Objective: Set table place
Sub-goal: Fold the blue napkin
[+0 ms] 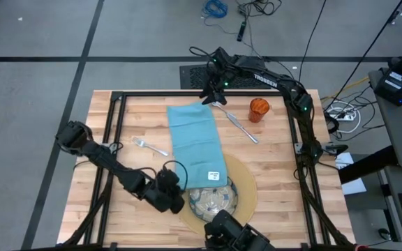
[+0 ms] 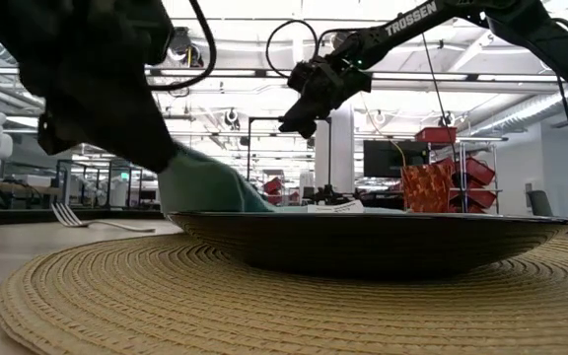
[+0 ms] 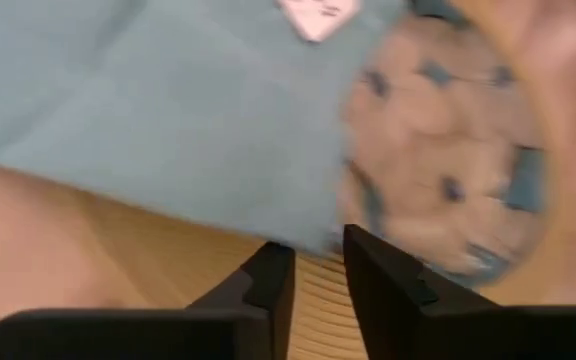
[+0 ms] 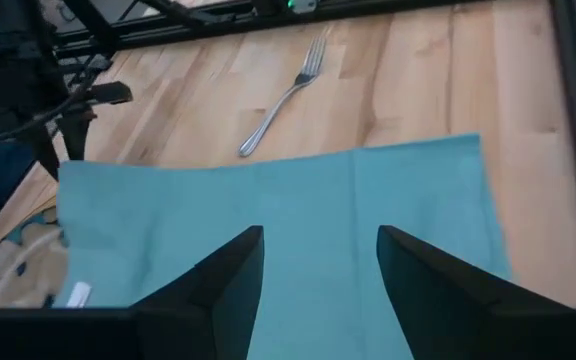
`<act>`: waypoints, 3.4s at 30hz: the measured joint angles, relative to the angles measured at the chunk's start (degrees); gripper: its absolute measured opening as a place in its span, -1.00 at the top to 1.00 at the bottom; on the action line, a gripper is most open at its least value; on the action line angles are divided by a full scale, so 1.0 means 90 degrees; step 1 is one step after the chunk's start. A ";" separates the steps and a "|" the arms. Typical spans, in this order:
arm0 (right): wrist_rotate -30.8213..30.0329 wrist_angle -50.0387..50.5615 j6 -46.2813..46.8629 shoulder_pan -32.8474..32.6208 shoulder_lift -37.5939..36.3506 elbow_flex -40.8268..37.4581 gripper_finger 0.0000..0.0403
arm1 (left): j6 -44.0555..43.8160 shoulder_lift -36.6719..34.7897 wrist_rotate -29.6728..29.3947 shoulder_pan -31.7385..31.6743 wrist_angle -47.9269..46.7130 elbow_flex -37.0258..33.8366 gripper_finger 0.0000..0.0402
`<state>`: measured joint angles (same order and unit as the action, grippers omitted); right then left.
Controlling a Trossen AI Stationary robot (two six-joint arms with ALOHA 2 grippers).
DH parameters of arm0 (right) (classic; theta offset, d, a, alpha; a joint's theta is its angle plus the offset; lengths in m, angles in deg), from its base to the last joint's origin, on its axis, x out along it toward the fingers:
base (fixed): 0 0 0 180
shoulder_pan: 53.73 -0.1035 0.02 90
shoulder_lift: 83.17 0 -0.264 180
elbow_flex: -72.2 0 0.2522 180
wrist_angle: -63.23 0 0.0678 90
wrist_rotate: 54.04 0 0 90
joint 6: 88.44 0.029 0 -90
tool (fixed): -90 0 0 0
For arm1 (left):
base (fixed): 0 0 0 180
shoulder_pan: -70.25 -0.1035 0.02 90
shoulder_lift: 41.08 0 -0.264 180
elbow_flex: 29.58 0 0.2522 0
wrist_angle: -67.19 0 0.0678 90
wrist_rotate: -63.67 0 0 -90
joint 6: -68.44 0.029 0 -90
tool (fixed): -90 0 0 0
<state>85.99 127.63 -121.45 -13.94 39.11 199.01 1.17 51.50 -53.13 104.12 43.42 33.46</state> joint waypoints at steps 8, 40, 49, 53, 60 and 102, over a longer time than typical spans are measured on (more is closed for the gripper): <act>0.0286 0.1001 -0.0330 -0.0050 0.0000 0.0001 0.07 | -0.0612 0.0000 0.0113 0.0572 0.0291 0.0000 0.46; -0.2857 -0.1847 0.3006 -0.4808 -0.2489 -0.5372 0.33 | 0.0835 -0.0007 -0.0747 0.0198 -0.2474 0.0000 0.46; -0.2906 -0.2757 0.3426 -0.5279 -0.2484 -0.5578 0.33 | 0.2119 0.0214 -0.0546 -0.0286 -0.1311 0.0007 0.46; -0.2915 -0.3013 0.3398 -0.5357 -0.2484 -0.5578 0.33 | 0.2230 0.0754 -0.0349 -0.0471 -0.0880 0.0007 0.46; -0.1737 -0.4047 0.3726 -0.5390 -0.2482 -0.5568 0.23 | 0.1990 0.1163 -0.0400 -0.0545 -0.0968 0.0284 0.46; -0.4760 -0.4076 0.4894 -0.6844 -0.2365 -0.5570 0.09 | 0.1343 0.2634 -0.0921 0.0288 -0.2863 0.2522 0.46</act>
<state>43.15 90.95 -77.40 -75.53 17.82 148.88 13.26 75.21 -61.42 106.72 17.65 56.15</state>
